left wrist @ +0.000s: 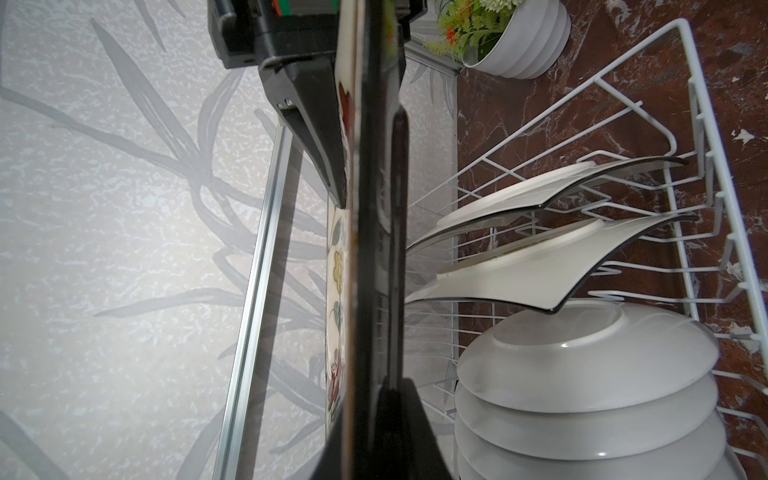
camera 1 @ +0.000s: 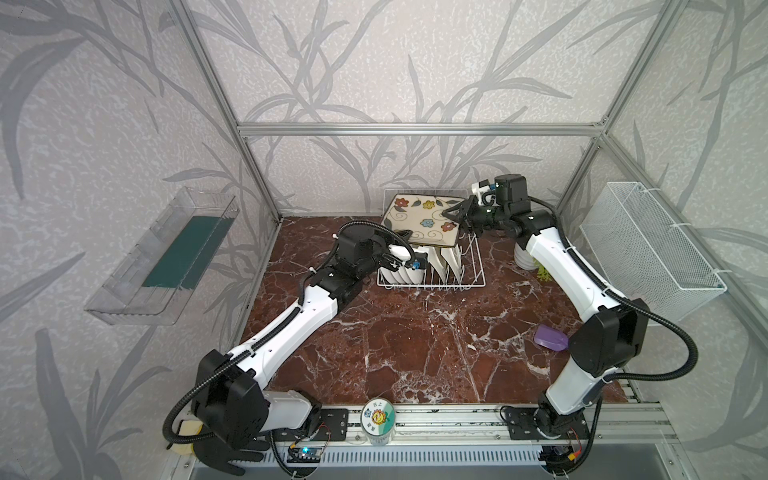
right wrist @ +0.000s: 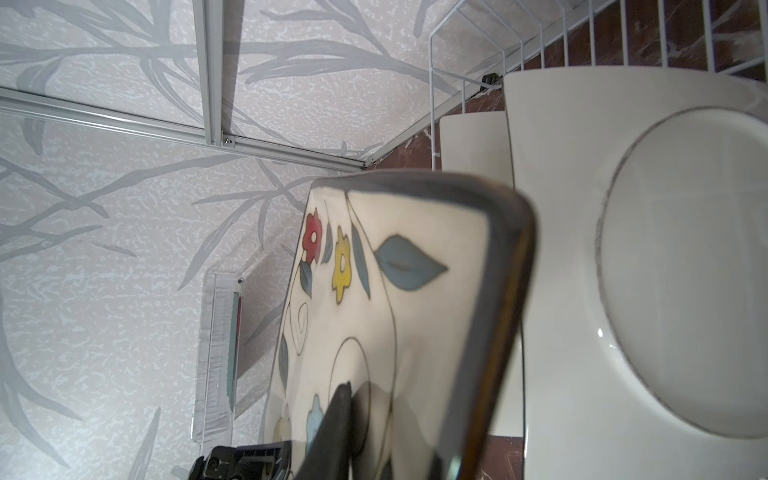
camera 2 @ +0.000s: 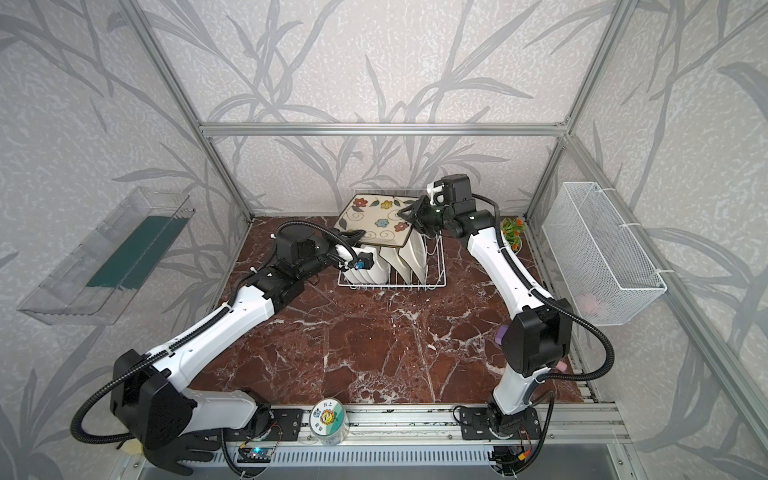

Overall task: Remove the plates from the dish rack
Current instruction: 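Raise the floral square plate with the left gripper while the right gripper nears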

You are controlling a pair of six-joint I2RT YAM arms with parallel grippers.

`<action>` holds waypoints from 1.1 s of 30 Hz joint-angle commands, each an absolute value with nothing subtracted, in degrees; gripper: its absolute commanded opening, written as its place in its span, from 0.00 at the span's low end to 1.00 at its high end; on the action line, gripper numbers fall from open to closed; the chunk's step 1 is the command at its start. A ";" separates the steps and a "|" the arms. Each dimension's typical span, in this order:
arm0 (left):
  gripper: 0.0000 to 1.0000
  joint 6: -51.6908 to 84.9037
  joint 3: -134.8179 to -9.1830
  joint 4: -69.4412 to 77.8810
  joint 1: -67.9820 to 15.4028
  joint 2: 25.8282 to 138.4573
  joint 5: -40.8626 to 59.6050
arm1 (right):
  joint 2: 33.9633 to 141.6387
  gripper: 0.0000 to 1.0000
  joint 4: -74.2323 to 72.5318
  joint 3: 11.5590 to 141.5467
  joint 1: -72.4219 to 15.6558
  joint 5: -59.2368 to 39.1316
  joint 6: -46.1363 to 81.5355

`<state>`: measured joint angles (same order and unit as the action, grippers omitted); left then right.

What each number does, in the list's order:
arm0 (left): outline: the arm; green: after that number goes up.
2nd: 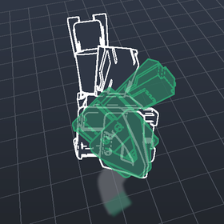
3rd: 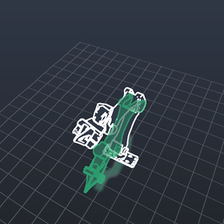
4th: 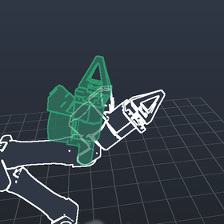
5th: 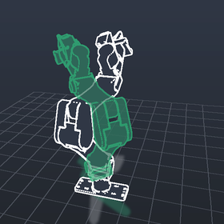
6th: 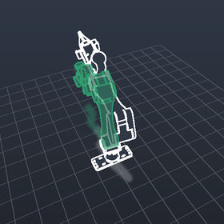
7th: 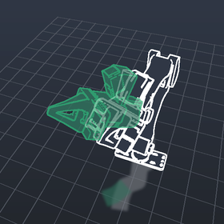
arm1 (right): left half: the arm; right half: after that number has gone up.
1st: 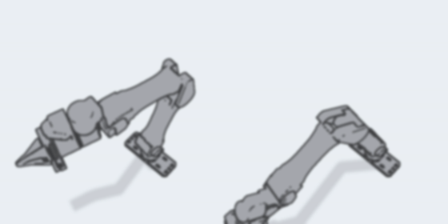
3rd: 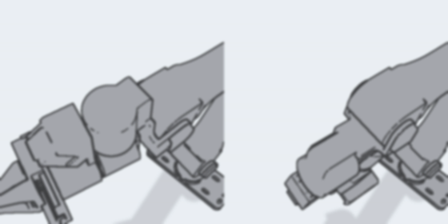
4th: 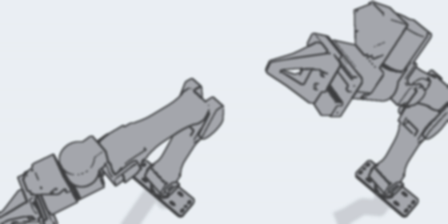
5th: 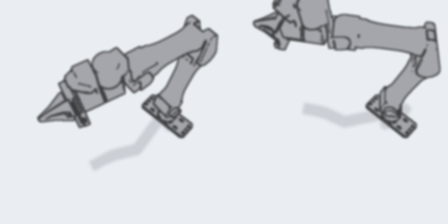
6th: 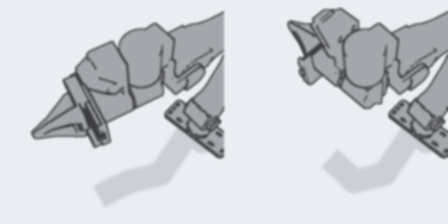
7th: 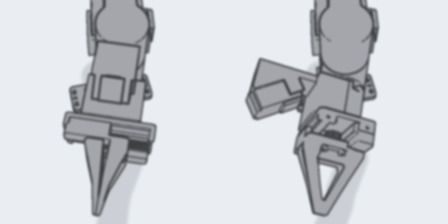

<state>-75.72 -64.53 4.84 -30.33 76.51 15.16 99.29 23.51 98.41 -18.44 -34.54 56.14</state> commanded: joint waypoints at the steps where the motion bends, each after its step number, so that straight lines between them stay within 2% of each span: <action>1: 0.00 -76.73 -66.46 18.97 -30.63 75.00 16.22 | 98.10 0.12 20.76 97.14 -18.76 -34.45 54.79; 6: 0.05 -75.70 -65.88 20.54 -30.61 75.58 15.01 | 96.07 0.00 17.24 95.61 -18.63 -34.37 57.33; 12: 0.07 -74.55 -65.04 22.59 -30.57 76.20 14.49 | 94.40 0.00 11.91 92.32 -18.11 -34.10 61.06; 22: 0.33 -74.27 -64.99 22.80 -30.43 77.53 14.07 | 92.57 0.00 4.79 88.61 -17.36 -34.19 64.80; 25: 0.46 -74.01 -65.04 22.76 -30.35 77.86 13.93 | 92.21 0.00 3.32 88.12 -17.10 -34.06 65.48; 26: 0.54 -73.92 -65.05 22.63 -30.31 77.96 13.84 | 92.06 0.00 2.97 87.98 -17.01 -33.94 65.65; 28: 0.75 -73.83 -65.28 22.12 -30.15 78.21 13.82 | 91.80 0.00 2.01 87.47 -16.88 -33.62 66.17; 30: 0.93 -73.76 -65.32 21.97 -30.06 78.37 13.80 | 91.56 0.00 0.84 86.78 -16.71 -33.42 66.95; 33: 0.94 -73.48 -65.30 21.97 -29.97 78.49 13.81 | 91.31 0.00 -0.17 86.13 -16.52 -33.44 67.57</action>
